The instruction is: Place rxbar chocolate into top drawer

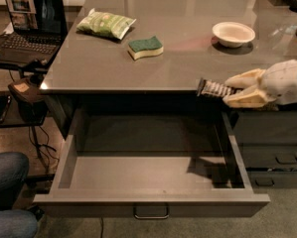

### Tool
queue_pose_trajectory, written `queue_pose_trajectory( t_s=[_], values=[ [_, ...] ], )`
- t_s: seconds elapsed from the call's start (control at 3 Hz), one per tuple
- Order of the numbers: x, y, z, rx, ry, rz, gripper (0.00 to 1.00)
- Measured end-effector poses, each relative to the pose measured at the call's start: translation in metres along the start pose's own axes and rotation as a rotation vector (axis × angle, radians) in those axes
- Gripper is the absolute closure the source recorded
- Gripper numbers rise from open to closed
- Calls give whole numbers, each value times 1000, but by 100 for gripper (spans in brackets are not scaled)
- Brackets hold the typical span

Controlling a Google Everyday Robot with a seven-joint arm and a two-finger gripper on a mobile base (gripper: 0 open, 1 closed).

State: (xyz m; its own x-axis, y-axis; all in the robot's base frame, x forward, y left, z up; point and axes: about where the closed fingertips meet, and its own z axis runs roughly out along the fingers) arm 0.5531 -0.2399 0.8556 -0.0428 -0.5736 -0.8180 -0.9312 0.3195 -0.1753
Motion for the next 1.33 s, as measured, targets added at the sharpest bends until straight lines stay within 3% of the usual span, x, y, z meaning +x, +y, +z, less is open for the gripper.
queue_pose_trajectory(
  t_s=[0.33, 0.67, 1.0, 1.33],
  values=[
    [4, 38, 42, 94, 49, -106, 100],
    [5, 38, 43, 94, 49, -106, 100],
    [20, 52, 78, 59, 63, -99, 100],
    [51, 80, 140, 44, 111, -105, 100]
  ],
)
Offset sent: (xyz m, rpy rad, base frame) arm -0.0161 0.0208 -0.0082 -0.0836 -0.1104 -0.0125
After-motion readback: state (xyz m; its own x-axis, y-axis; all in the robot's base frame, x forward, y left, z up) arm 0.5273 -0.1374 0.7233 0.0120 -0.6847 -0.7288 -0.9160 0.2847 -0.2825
